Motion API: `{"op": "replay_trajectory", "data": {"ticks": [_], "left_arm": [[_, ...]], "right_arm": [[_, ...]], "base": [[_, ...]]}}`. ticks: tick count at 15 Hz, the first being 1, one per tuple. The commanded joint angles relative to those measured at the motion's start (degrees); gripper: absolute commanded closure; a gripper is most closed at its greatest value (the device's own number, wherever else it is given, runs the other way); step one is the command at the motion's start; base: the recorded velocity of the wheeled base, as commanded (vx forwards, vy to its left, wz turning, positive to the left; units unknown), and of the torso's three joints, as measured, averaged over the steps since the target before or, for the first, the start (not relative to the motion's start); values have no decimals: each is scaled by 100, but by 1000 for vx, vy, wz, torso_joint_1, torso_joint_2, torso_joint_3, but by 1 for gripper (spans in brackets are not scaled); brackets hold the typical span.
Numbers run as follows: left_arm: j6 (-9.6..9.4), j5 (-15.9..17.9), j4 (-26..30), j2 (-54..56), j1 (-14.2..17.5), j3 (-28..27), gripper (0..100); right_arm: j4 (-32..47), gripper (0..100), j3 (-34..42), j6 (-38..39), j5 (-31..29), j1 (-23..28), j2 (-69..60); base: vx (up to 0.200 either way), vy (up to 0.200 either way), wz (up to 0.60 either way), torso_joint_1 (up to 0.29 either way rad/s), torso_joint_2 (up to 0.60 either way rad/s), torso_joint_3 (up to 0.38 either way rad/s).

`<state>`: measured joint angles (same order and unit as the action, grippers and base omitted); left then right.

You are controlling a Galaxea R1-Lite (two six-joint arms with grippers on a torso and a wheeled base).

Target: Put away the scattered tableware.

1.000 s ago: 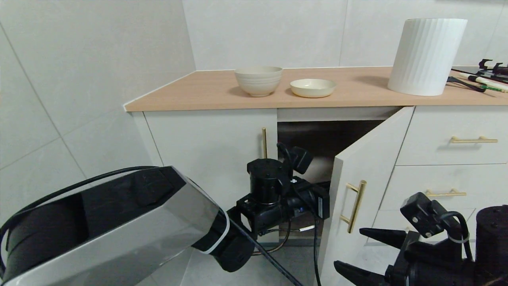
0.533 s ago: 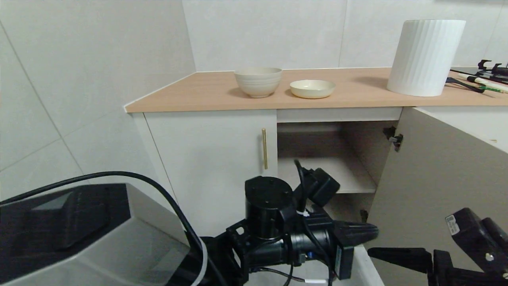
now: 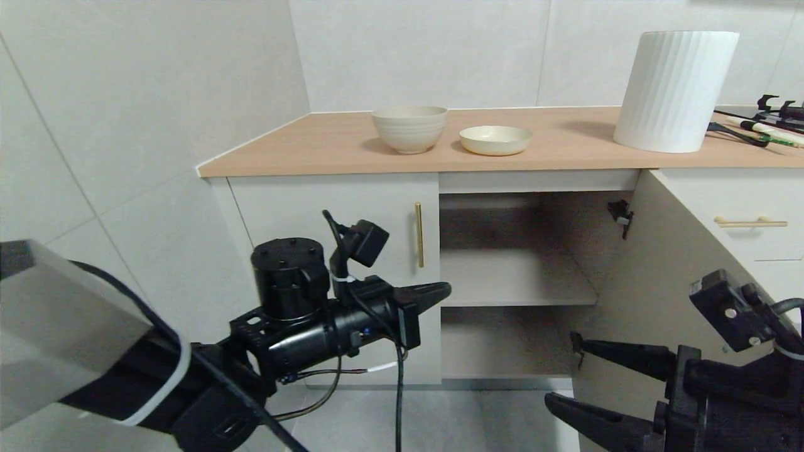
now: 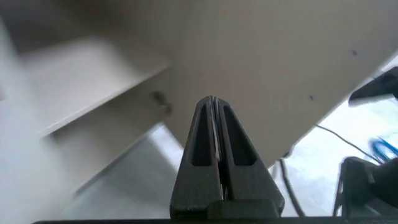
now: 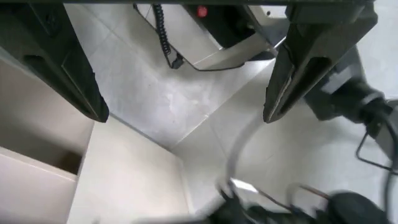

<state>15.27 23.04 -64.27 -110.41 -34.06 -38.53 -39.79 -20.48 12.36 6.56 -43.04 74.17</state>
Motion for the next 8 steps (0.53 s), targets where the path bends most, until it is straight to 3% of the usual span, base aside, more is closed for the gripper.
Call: {"op": "replay_trajectory", "data": {"ticks": [1, 2, 3, 5, 6, 8], "left_arm": [[2, -10, 424, 1092, 611, 645, 100], [2, -19, 494, 1171, 655, 681, 100], [2, -212, 1109, 1821, 919, 892, 100], [2, -318, 1769, 2419, 1226, 909, 100], [2, -318, 2489, 2929, 1508, 839, 100], [11, -326, 3017, 3315, 1675, 804, 100]], "right_arm": [[200, 0, -211, -6, -14, 191, 142], [270, 0, -246, -6, -14, 218, 142], [991, 0, -659, -14, -41, 341, 98], [1606, 0, -1063, -41, -49, 472, 63], [1799, 0, -1345, -50, -49, 508, 98], [1834, 0, -1687, -50, -49, 508, 335]], "base": [[0, 0, 0, 0, 0, 0], [0, 0, 0, 0, 0, 0], [0, 0, 0, 0, 0, 0], [0, 0, 0, 0, 0, 0], [0, 0, 0, 0, 0, 0], [0, 0, 0, 0, 0, 0]]}}
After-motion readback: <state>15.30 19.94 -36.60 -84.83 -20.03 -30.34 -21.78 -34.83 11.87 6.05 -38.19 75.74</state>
